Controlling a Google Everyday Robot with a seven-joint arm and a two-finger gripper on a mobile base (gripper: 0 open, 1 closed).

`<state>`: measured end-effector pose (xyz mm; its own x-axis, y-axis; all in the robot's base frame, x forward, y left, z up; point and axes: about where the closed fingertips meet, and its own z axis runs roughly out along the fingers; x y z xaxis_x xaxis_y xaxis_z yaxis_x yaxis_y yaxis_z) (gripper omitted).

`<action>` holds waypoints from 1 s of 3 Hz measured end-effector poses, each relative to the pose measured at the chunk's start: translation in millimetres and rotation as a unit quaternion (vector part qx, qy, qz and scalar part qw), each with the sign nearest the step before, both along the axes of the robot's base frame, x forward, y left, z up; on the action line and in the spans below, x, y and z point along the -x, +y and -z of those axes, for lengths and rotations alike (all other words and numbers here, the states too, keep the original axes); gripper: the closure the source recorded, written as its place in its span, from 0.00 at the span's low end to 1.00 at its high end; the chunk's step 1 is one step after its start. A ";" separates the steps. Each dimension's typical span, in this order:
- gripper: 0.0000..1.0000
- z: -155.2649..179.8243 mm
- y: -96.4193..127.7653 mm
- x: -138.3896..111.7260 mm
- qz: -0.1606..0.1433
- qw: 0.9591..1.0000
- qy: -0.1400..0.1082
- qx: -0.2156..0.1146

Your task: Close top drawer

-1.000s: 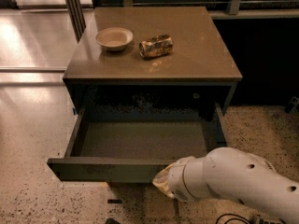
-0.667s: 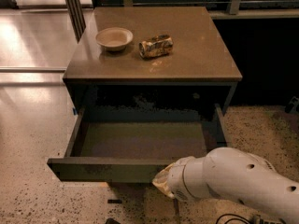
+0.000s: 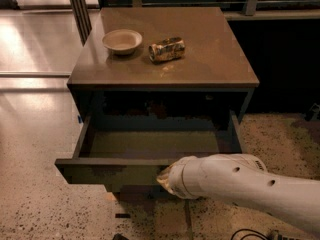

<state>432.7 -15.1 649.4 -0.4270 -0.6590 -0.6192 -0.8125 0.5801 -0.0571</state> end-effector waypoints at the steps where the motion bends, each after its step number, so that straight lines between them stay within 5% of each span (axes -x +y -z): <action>1: 1.00 -0.2 0.3 -0.1 -0.001 1.000 -0.001 0.001; 3: 1.00 8.3 -4.7 -42.2 0.012 0.999 -0.034 0.007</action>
Offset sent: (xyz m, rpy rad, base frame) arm 0.0225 0.0046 -0.0092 -0.0079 -0.0371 0.0000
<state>474.9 -19.9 641.1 -0.4010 -0.6580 -0.6374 -0.7919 0.5988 -0.1198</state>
